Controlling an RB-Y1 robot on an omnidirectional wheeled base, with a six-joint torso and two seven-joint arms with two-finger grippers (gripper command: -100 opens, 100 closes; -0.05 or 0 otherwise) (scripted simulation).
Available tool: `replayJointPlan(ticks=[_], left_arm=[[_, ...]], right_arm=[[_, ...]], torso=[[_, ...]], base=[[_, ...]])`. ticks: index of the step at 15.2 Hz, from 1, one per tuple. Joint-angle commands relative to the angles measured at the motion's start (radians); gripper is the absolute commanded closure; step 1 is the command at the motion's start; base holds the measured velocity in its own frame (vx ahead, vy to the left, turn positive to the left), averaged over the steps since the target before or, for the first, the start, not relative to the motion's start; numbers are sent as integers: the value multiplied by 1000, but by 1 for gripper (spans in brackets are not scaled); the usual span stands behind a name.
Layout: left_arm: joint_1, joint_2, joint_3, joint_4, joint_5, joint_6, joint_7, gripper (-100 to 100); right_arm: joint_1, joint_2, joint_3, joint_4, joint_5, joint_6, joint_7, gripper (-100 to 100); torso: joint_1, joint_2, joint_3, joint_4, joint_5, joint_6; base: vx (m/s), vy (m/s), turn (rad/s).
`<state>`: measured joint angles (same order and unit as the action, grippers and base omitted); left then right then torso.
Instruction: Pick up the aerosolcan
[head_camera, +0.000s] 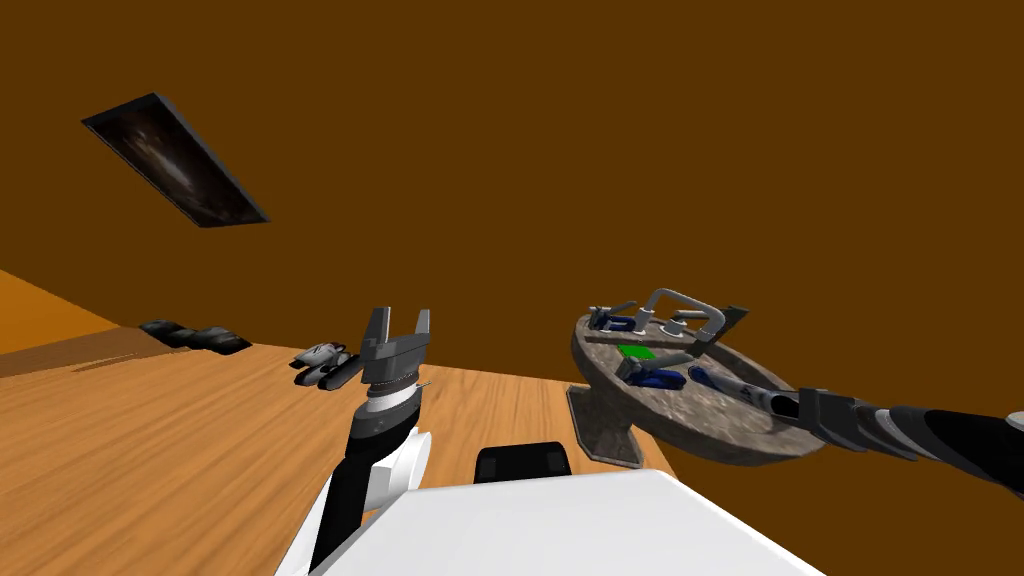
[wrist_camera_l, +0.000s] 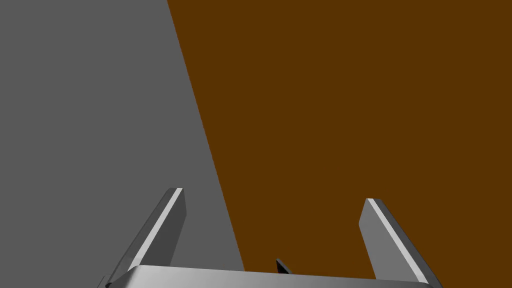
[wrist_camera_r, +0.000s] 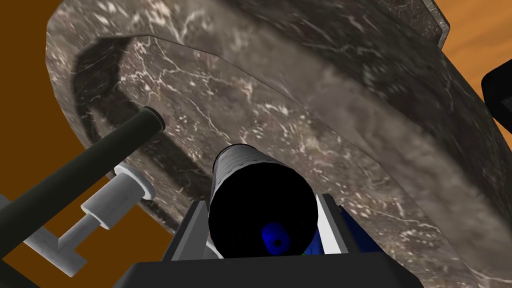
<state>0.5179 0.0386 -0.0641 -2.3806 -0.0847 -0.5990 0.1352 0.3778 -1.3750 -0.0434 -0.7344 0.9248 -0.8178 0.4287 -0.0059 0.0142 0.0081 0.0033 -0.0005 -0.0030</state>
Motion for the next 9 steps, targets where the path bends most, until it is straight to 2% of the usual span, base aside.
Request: replayJointPlan(ticks=[1,2,4,5,6,7,8,9], left_arm=[[0,0,0,0,0,0,0,0],[0,0,0,0,0,0,0,0],[0,0,0,0,0,0,0,0],[0,0,0,0,0,0,0,0],[0,0,0,0,0,0,0,0],[0,0,0,0,0,0,0,0],[0,0,0,0,0,0,0,0],[0,0,0,0,0,0,0,0]], right_arm=[[16,-19,34,-24,-38,44,-46,100],[37,-42,67,-55,-68,69,-70,100],[37,-42,72,-55,-77,84,-88,100],[57,-65,109,-85,-117,122,-125,100],[57,-65,109,-85,-117,125,-130,100],[78,-89,147,-116,-151,156,-160,100],[78,-89,147,-116,-156,165,-172,100],[70,-80,132,-104,-139,144,-148,100]], torso=[[0,0,0,0,0,0],[0,0,0,0,0,1],[1,-1,0,0,0,0],[1,-3,-1,0,1,2],[1,-3,-1,0,1,1],[1,-3,-1,0,1,1],[1,-2,-1,0,1,1],[1,-1,0,0,1,1]], base=[[-199,-15,188],[-187,5,271],[-143,8,154],[-130,10,149],[-154,5,189],[-174,-7,226],[-193,1,215],[-113,6,82]])
